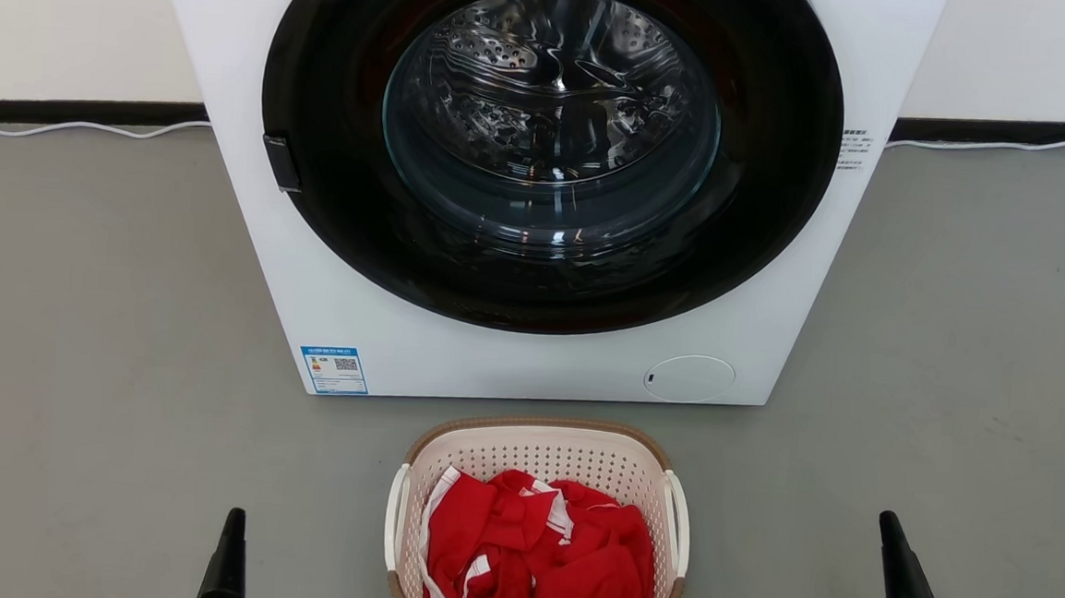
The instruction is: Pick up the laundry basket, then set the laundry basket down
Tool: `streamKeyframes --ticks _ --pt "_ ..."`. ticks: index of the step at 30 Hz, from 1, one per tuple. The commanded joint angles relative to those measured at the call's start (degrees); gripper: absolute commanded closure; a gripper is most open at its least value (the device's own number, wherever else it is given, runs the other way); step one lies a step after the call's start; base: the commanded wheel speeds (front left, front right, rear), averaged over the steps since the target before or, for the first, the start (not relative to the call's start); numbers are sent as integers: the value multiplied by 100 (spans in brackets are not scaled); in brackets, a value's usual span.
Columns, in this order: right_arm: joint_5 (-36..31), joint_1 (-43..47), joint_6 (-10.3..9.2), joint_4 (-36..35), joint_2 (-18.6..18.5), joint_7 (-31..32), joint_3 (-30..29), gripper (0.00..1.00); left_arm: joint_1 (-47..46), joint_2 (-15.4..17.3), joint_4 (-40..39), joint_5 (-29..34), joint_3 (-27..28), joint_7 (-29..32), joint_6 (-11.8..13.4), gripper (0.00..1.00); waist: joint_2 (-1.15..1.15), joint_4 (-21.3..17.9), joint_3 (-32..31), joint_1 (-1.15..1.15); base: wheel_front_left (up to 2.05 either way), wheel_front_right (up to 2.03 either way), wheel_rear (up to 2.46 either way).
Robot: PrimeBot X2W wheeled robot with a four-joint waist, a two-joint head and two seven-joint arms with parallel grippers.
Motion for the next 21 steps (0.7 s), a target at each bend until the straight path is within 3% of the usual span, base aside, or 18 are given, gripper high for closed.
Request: streamKeyframes --ticks 1,21 --pt "-307 -218 8 -180 -110 -102 94 0 -264 72 -168 331 0 -68 21 0 0 -1 0 -1 0 0 0" --pt "-2085 -310 10 95 -231 -422 520 0 -193 105 -244 2339 -209 -392 128 0 0 19 -37 -1 0 0 0"
